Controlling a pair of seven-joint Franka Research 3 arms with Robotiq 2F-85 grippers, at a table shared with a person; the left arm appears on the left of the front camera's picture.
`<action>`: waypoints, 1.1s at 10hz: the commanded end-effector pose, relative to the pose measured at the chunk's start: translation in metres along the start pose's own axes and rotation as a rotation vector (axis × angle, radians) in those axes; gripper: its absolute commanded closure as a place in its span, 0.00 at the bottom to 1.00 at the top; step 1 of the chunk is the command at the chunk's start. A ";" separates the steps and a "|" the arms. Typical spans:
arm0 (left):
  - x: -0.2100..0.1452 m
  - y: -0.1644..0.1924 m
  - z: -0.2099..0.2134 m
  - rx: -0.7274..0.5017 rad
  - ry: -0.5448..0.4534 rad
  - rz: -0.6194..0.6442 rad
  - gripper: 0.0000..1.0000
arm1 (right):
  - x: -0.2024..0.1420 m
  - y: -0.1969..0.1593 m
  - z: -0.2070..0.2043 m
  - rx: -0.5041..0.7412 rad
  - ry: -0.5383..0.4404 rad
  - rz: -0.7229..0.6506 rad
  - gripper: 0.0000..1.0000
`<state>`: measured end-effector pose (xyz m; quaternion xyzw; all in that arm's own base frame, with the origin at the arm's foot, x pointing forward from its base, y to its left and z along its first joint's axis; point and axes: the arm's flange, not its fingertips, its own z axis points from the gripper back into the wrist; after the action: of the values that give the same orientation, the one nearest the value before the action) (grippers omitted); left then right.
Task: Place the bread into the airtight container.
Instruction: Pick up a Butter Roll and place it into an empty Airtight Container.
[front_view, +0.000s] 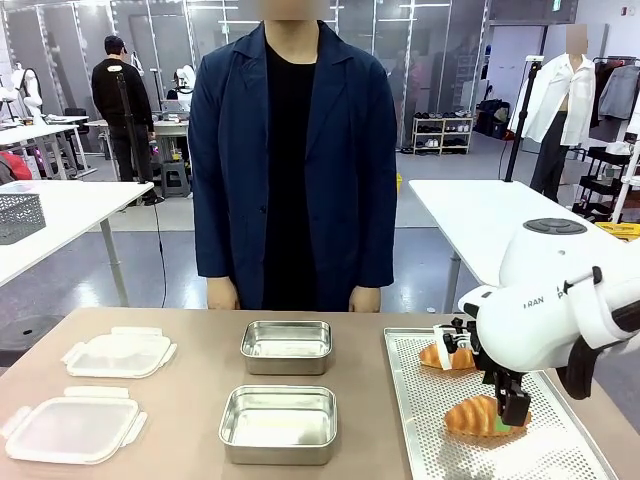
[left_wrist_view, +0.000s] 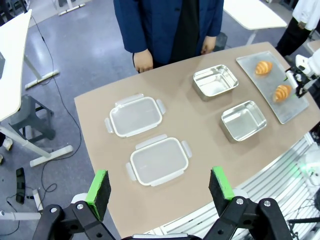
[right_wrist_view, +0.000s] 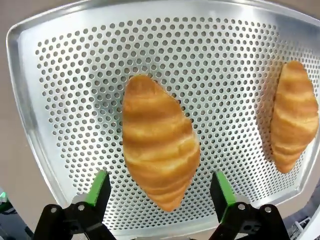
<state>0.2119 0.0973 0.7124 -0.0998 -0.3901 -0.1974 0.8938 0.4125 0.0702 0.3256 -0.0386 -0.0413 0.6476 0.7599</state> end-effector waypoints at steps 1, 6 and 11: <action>0.003 0.000 0.002 0.006 0.008 -0.007 0.00 | -0.013 0.033 -0.019 0.027 -0.041 0.013 0.00; 0.003 0.000 0.002 0.006 0.008 -0.007 0.00 | -0.015 0.027 -0.043 0.070 -0.065 -0.027 0.26; 0.003 0.000 0.002 0.006 0.008 -0.007 0.00 | -0.016 0.032 -0.031 0.044 -0.050 -0.027 0.74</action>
<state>0.2119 0.0973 0.7123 -0.0998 -0.3901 -0.1973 0.8938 0.4187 0.0657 0.2981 0.0010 -0.0457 0.6306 0.7748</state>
